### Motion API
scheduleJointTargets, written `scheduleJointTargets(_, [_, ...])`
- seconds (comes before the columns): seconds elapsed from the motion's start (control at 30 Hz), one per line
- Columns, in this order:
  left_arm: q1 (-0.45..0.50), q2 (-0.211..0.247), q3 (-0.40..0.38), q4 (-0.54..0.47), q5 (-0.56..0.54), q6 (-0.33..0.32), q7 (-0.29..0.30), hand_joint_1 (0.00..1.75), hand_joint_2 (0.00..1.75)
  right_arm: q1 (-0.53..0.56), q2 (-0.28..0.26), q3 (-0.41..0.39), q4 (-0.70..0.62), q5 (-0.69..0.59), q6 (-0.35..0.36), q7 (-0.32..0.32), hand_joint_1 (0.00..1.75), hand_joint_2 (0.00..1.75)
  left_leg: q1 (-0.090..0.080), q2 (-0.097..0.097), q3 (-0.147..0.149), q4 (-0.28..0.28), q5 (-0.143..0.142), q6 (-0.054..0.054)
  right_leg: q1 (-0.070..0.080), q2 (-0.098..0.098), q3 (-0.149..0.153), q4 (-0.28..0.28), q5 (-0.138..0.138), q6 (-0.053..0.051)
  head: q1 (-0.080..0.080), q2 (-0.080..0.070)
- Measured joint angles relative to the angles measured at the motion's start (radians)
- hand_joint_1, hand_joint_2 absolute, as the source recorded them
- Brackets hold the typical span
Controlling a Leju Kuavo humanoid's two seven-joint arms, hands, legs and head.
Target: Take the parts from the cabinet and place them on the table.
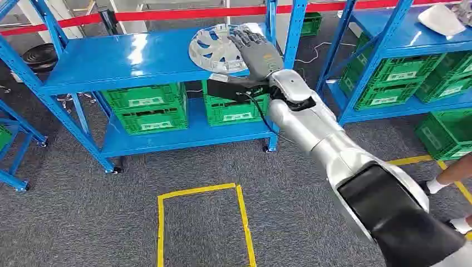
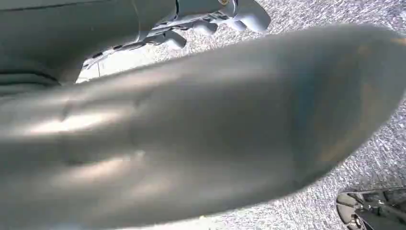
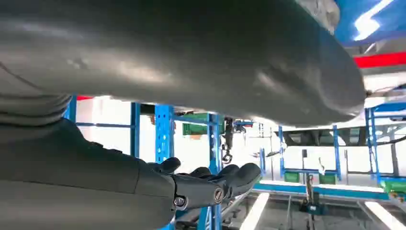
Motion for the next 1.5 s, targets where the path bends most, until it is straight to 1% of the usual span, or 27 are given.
scheduleJointTargets(0.37, [0.011,0.002,0.005,0.001,0.0,0.004,0.015,0.0,0.0,0.031,-0.012,0.061,0.0,-0.023,-0.023,0.02,0.0,0.0,0.0,0.0,-0.001,0.001,-0.001,0.001,-0.001,0.0,0.0,-0.001,0.001,0.001,0.0,0.0])
scheduleJointTargets(0.53, [0.011,0.007,0.006,0.001,0.0,0.006,0.013,0.0,0.0,0.041,-0.014,0.081,0.0,-0.028,-0.029,0.031,0.0,0.0,-0.006,0.0,-0.005,-0.001,-0.006,0.015,-0.003,-0.001,0.001,-0.008,0.002,0.012,-0.001,0.0])
scheduleJointTargets(0.57, [0.011,0.006,0.006,0.001,0.0,0.006,0.013,0.0,0.0,0.04,-0.014,0.084,-0.001,-0.03,-0.032,0.032,0.0,0.0,0.006,0.0,0.01,-0.017,0.002,0.021,0.005,-0.003,0.001,-0.01,-0.004,0.019,0.0,0.0])
scheduleJointTargets(0.6, [0.011,0.004,0.006,0.001,0.0,0.006,0.012,0.0,0.0,0.04,-0.019,0.086,-0.002,-0.033,-0.034,0.033,0.0,0.0,0.009,0.003,0.017,-0.029,0.004,0.024,0.0,0.006,-0.003,0.007,-0.008,0.024,0.001,0.0])
scheduleJointTargets(0.63, [0.01,0.004,0.006,0.001,0.0,0.006,0.012,0.0,0.0,0.037,-0.022,0.09,-0.002,-0.034,-0.035,0.032,0.0,0.0,0.012,0.003,0.018,-0.031,0.002,0.031,-0.003,0.013,-0.029,0.056,-0.035,0.03,0.004,0.0])
scheduleJointTargets(0.7, [0.007,0.006,0.006,0.001,-0.001,0.006,0.013,0.0,0.0,0.042,-0.027,0.095,-0.002,-0.038,-0.036,0.037,0.0,0.0,0.015,0.003,0.019,-0.028,-0.002,0.032,-0.012,0.015,-0.11,0.209,-0.1,0.042,0.004,0.0])
scheduleJointTargets(0.73, [0.007,0.006,0.006,0.001,-0.003,0.006,0.013,0.0,0.0,0.049,-0.034,0.098,-0.002,-0.042,-0.036,0.038,0.0,0.0,0.017,0.001,0.019,-0.025,-0.005,0.029,-0.018,0.015,-0.149,0.278,-0.119,0.048,0.004,0.0])
scheduleJointTargets(0.77, [0.008,0.006,0.006,0.001,-0.004,0.006,0.013,0.0,0.0,0.056,-0.036,0.101,-0.002,-0.043,-0.037,0.038,0.0,0.0,0.021,-0.001,0.021,-0.022,-0.009,0.023,-0.024,0.014,-0.167,0.3,-0.113,0.052,0.004,0.0])
scheduleJointTargets(0.8, [0.01,0.006,0.006,0.001,-0.005,0.006,0.014,0.0,0.0,0.059,-0.038,0.103,-0.002,-0.044,-0.037,0.038,0.0,0.0,0.025,-0.003,0.025,-0.018,-0.015,0.015,-0.029,0.014,-0.157,0.265,-0.081,0.057,0.004,0.0])
scheduleJointTargets(0.87, [0.01,0.005,0.006,0.002,-0.006,0.006,0.014,0.0,0.0,0.057,-0.042,0.107,-0.002,-0.045,-0.037,0.038,0.0,0.0,0.036,-0.004,0.036,-0.005,-0.033,-0.001,-0.037,0.013,-0.083,0.106,0.012,0.067,0.004,0.0])
scheduleJointTargets(0.9, [0.01,0.006,0.006,0.002,-0.007,0.006,0.015,0.0,0.0,0.056,-0.045,0.108,-0.002,-0.046,-0.038,0.038,0.0,0.0,0.039,-0.003,0.039,0.004,-0.046,-0.01,-0.042,0.011,-0.048,0.023,0.039,0.074,0.005,0.0])
scheduleJointTargets(0.93, [0.007,0.011,0.007,0.002,-0.008,0.006,0.016,0.0,0.0,0.055,-0.047,0.11,-0.002,-0.047,-0.039,0.038,0.0,0.0,0.035,-0.004,0.034,0.01,-0.055,-0.022,-0.031,0.018,-0.031,0.017,0.006,0.066,0.006,0.0])
scheduleJointTargets(0.97, [0.005,0.009,0.007,0.002,-0.008,0.006,0.018,0.0,0.0,0.057,-0.047,0.114,-0.003,-0.047,-0.04,0.038,0.0,0.0,0.032,-0.004,0.039,0.006,-0.059,-0.028,-0.033,0.02,-0.032,0.019,0.003,0.044,0.004,0.0])
scheduleJointTargets(1.03, [0.004,0.009,0.007,0.002,-0.009,0.006,0.023,0.0,0.0,0.061,-0.052,0.116,-0.002,-0.048,-0.042,0.039,0.0,0.0,0.035,-0.004,0.054,-0.009,-0.063,-0.041,-0.027,0.02,-0.029,0.02,-0.01,0.025,0.002,0.0])
scheduleJointTargets(1.07, [0.004,0.009,0.007,0.002,-0.009,0.006,0.024,0.0,0.0,0.058,-0.053,0.117,-0.003,-0.048,-0.042,0.039,0.0,0.0,0.036,-0.003,0.062,-0.013,-0.07,-0.049,-0.03,0.023,-0.019,0.018,-0.014,0.018,0.002,0.0])
scheduleJointTargets(1.1, [0.005,0.008,0.007,0.002,-0.009,0.006,0.026,0.0,0.0,0.059,-0.052,0.118,-0.007,-0.048,-0.043,0.038,0.0,0.0,0.037,-0.002,0.059,-0.003,-0.072,-0.051,-0.034,0.023,-0.007,0.013,-0.019,0.009,0.001,0.0])
scheduleJointTargets(1.13, [0.004,0.008,0.007,0.002,-0.009,0.006,0.026,0.0,0.0,0.057,-0.053,0.118,-0.008,-0.048,-0.044,0.039,0.0,0.0,0.037,-0.002,0.038,0.044,-0.08,-0.052,-0.035,0.023,0.006,0.012,-0.029,0.0,-0.005,0.0])
scheduleJointTargets(1.17, [0.003,0.008,0.007,0.002,-0.009,0.006,0.026,0.0,0.0,0.056,-0.053,0.118,-0.008,-0.048,-0.044,0.038,0.0,0.0,0.036,-0.003,-0.008,0.118,-0.101,-0.053,-0.034,0.023,0.016,0.011,-0.038,-0.005,-0.004,0.0])
scheduleJointTargets(1.2, [0.003,0.008,0.007,0.002,-0.009,0.006,0.026,0.0,0.0,0.06,-0.053,0.118,-0.008,-0.048,-0.044,0.038,0.0,0.0,0.034,-0.003,-0.072,0.213,-0.126,-0.054,-0.032,0.023,0.028,0.011,-0.05,-0.007,-0.005,0.0])
scheduleJointTargets(1.23, [0.004,0.008,0.007,0.002,-0.009,0.006,0.026,0.0,0.0,0.066,-0.053,0.119,-0.008,-0.048,-0.044,0.038,0.0,0.0,0.033,-0.003,-0.126,0.282,-0.135,-0.053,-0.029,0.023,0.042,0.011,-0.063,-0.01,-0.004,0.0])
scheduleJointTargets(1.27, [0.008,0.008,0.007,0.002,-0.009,0.006,0.026,0.0,0.0,0.073,-0.053,0.119,-0.008,-0.048,-0.043,0.039,0.0,0.0,0.032,-0.003,-0.167,0.319,-0.123,-0.051,-0.027,0.023,0.059,0.011,-0.076,-0.012,-0.004,0.0])
scheduleJointTargets(1.3, [0.012,0.008,0.007,0.003,-0.009,0.006,0.026,0.0,0.0,0.076,-0.053,0.12,-0.008,-0.048,-0.043,0.038,0.0,0.0,0.029,-0.003,-0.183,0.306,-0.082,-0.045,-0.025,0.025,0.077,0.011,-0.09,-0.012,-0.004,0.0])
scheduleJointTargets(1.33, [0.014,0.008,0.007,0.004,-0.009,0.006,0.025,0.0,0.0,0.077,-0.053,0.121,-0.008,-0.048,-0.042,0.038,0.0,0.0,0.026,-0.004,-0.179,0.245,-0.013,-0.038,-0.024,0.027,0.099,0.011,-0.106,-0.011,-0.004,0.0])
scheduleJointTargets(1.4, [0.016,0.008,0.007,0.005,-0.009,0.007,0.021,0.0,0.0,0.076,-0.053,0.122,-0.008,-0.048,-0.042,0.038,0.0,0.0,0.015,-0.004,-0.14,0.069,0.127,-0.015,-0.022,0.027,0.143,0.009,-0.139,-0.006,-0.004,0.0])
scheduleJointTargets(1.43, [0.018,0.01,0.007,0.006,-0.009,0.007,0.021,0.0,0.0,0.079,-0.055,0.124,-0.007,-0.048,-0.041,0.038,0.0,0.0,0.007,-0.006,-0.125,0.083,0.109,-0.007,-0.02,0.026,0.145,-0.001,-0.149,0.0,-0.003,0.0])
scheduleJointTargets(1.47, [0.018,0.009,0.007,0.007,-0.009,0.008,0.017,0.0,0.0,0.079,-0.054,0.127,-0.008,-0.049,-0.039,0.037,0.0,0.0,0.002,-0.005,-0.111,0.06,0.103,-0.001,-0.02,0.031,0.154,-0.005,-0.152,0.009,-0.003,0.0])
scheduleJointTargets(1.5, [0.016,0.009,0.007,0.006,-0.009,0.009,0.016,0.0,0.0,0.08,-0.053,0.13,-0.008,-0.05,-0.037,0.036,0.0,0.0,-0.001,-0.003,-0.097,0.04,0.077,0.005,-0.023,0.029,0.159,-0.015,-0.154,0.014,-0.005,0.0])
